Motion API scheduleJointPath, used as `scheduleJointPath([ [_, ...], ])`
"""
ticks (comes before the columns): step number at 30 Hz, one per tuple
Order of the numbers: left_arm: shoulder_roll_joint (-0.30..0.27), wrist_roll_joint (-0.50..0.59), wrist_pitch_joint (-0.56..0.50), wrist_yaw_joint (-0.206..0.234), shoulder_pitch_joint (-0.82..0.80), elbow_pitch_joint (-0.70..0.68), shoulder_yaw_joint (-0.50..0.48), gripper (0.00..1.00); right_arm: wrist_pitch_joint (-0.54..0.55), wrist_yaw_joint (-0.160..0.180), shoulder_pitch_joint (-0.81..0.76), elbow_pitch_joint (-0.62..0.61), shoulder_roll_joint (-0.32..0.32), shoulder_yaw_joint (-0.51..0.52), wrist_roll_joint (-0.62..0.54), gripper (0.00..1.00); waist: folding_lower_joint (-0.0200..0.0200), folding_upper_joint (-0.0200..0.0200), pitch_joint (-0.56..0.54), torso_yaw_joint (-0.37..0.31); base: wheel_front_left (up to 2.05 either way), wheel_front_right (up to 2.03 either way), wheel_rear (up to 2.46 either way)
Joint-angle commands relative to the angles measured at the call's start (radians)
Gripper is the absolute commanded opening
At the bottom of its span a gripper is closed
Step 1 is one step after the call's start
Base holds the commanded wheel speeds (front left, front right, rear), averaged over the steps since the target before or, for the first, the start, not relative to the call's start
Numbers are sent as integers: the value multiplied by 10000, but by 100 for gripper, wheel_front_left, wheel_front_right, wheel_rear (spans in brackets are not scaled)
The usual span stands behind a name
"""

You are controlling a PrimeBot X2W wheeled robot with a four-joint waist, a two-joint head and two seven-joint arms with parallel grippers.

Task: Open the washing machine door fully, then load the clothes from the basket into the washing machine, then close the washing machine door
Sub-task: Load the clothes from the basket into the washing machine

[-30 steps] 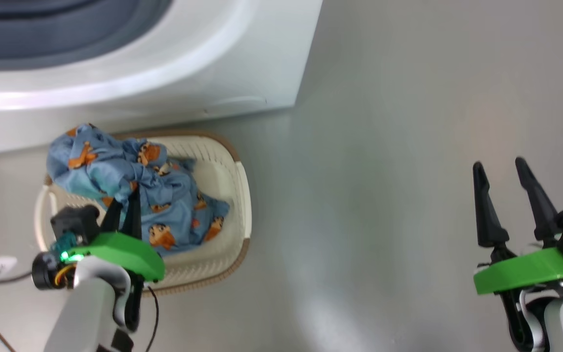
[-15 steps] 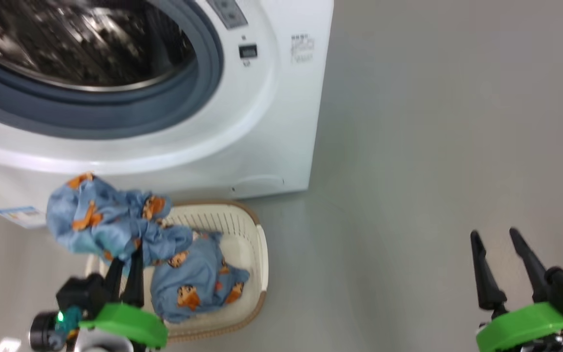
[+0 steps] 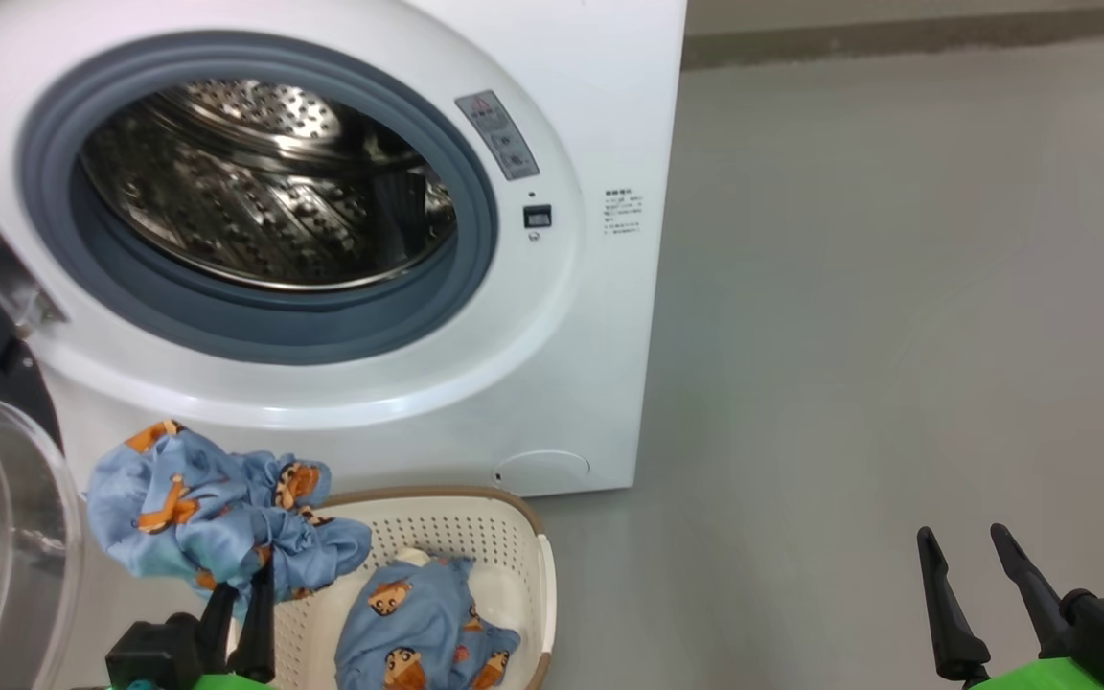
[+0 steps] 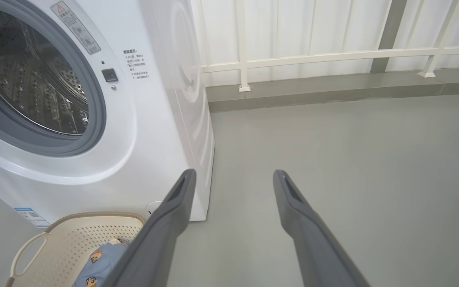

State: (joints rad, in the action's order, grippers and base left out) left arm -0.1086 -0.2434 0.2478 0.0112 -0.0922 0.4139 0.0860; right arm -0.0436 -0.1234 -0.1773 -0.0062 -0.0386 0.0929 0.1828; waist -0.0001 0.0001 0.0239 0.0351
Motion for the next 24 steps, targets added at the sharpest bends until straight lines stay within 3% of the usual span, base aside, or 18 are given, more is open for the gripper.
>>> scheduleJointPath([
  [1, -197, 32, 95, 43, -128, -391, -298, 0, 20, -73, 76, -323, -127, -261, 102, 100, 2, -1, -322, 221, 0, 0, 0],
  [24, -302, -130, -94, 143, -182, -665, -62, 0, 141, -73, 85, -388, -117, -510, 224, 100, 2, -1, -253, 241, 0, 0, 0],
])
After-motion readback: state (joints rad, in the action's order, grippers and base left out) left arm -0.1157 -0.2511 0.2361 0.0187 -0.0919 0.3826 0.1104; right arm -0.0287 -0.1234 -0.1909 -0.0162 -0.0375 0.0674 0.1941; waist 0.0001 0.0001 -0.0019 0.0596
